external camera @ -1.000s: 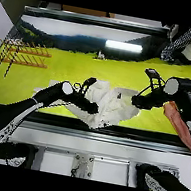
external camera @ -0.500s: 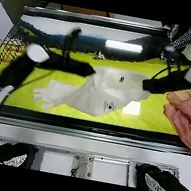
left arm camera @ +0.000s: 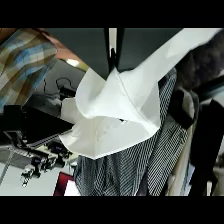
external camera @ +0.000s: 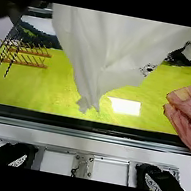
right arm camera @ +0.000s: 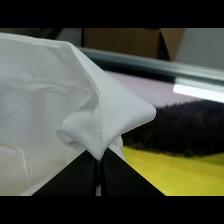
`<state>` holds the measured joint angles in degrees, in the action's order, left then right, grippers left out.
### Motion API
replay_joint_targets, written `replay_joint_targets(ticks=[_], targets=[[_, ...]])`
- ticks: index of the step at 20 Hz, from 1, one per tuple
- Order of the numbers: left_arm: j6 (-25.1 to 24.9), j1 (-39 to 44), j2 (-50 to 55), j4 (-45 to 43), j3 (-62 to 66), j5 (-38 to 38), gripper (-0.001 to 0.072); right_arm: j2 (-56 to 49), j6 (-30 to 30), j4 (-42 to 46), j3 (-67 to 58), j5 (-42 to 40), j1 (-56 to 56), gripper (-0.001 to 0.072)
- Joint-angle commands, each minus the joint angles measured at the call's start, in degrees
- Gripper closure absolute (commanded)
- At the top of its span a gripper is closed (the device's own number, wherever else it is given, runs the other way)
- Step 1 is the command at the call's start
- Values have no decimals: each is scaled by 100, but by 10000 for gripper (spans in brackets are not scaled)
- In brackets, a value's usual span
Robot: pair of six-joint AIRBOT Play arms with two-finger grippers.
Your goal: Fold the clothes and pants, and hang the long-sleeved shirts on hangers.
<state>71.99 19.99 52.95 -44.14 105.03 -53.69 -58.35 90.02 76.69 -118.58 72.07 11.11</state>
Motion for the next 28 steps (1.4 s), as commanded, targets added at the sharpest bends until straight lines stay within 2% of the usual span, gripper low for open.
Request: replay_joint_targets(ticks=[1,5,7,9,11,12,15,18,20,23,28], targets=[[74,170,-188,-378,503,173,693,363,2,-173,-162,-686,0,699],[796,168,166,-1176,927,-289,693,275,181,-164,-133,-442,0,700],[1235,168,494,-1746,957,-1060,693,125,452,2,37,-74,0,700],[1707,168,933,-2470,953,-2249,693,-44,553,133,339,599,0,700],[1847,170,1351,-2887,732,-3237,693,-260,695,345,820,1558,7,700],[1847,170,1405,-2885,348,-3305,693,-304,713,435,1161,1864,31,700],[1956,341,1161,-3025,-1672,-2903,693,-184,1279,1132,2645,2151,595,700],[2243,522,831,-2837,-3947,-2068,692,-109,2046,1241,4068,2120,1456,700],[2271,643,758,-2505,-4933,-1624,692,-109,2293,1272,4793,1770,1919,700],[2256,796,892,-2337,-5466,-1528,692,-210,2476,1298,5182,1427,1991,699],[2096,835,1178,-2389,-5010,-1526,692,-245,2490,1353,5182,1331,1950,697]])
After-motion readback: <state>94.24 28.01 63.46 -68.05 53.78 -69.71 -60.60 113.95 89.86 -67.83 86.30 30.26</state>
